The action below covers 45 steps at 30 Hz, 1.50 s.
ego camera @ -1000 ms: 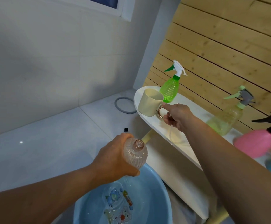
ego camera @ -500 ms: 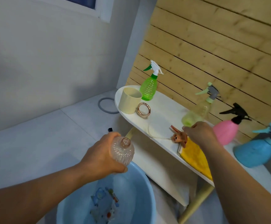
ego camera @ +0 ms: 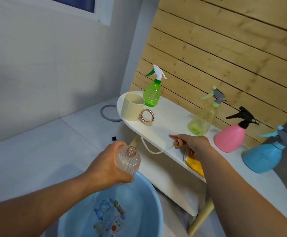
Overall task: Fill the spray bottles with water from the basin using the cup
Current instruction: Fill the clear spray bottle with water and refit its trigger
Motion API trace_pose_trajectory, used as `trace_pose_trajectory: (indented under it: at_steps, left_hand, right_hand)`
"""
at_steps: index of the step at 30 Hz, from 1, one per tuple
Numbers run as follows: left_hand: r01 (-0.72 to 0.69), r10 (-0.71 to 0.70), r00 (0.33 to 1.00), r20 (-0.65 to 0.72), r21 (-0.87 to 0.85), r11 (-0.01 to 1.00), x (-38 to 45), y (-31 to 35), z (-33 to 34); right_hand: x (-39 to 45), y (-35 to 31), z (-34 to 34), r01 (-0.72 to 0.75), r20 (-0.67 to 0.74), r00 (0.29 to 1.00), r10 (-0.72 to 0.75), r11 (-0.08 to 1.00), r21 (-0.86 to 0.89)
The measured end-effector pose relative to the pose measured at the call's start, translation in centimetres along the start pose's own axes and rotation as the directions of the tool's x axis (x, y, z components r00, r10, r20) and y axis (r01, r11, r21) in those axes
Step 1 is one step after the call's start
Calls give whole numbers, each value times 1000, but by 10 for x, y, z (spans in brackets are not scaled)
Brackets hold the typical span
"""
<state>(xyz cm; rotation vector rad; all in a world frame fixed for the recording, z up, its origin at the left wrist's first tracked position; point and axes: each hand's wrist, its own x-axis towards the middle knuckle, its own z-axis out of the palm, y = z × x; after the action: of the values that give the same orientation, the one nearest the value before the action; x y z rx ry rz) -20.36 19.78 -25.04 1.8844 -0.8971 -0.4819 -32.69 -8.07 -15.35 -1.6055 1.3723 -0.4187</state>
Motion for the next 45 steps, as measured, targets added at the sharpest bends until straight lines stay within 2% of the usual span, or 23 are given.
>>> trace_pose_trajectory:
  at_steps: [3, 5, 7, 10, 13, 18, 22, 29, 31, 35, 37, 41, 45]
  left_hand:
    - [9, -9, 1000, 5, 8, 1000, 0, -2, -2]
    - [14, -14, 1000, 12, 11, 1000, -2, -3, -5]
    - [19, -19, 1000, 11, 13, 1000, -3, -5, -8]
    - [35, -35, 999, 7, 30, 999, -4, -9, -10]
    - [48, -48, 999, 6, 47, 998, -4, -13, -11]
    - [65, -64, 998, -12, 50, 997, -4, -13, -12]
    - [71, -71, 997, -16, 21, 997, -3, -12, -12]
    - [71, -71, 997, -13, -3, 997, -3, -9, -11]
    - [73, -73, 997, -13, -5, 997, -3, -8, -11]
    - [90, -92, 995, -39, -29, 995, 0, -6, -10]
    - [84, -85, 995, -45, -33, 996, 1, -5, -10]
    - [28, -31, 998, -50, -65, 998, 0, 1, -9]
    - [-15, 10, 999, -35, -129, 992, -4, 10, -9]
  right_hand:
    - [-4, -4, 4, -84, 76, 994, 76, 991, 106]
    - [-9, -8, 4, -84, 138, 989, 58, 978, 189]
    - [-20, -16, 2, 36, 197, 976, -92, 963, 267]
    - [-55, -37, 1, 330, 104, 918, -382, 884, 331]
    - [-95, -59, 1, 549, -49, 823, -565, 771, 323]
    - [-153, -84, 8, 753, -62, 640, -766, 609, 248]
    - [-168, -79, 22, 819, -14, 552, -834, 540, 195]
    - [-164, -62, 42, 872, 40, 464, -885, 464, 153]
    - [-168, -61, 45, 890, 92, 428, -899, 437, 133]
    - [-182, -58, 46, 881, 223, 373, -901, 419, 220]
    - [-182, -54, 47, 862, 277, 384, -881, 450, 234]
    - [-166, -45, 53, 732, 372, 507, -777, 616, 290]
    - [-146, -30, 59, 720, 445, 531, -721, 661, 213]
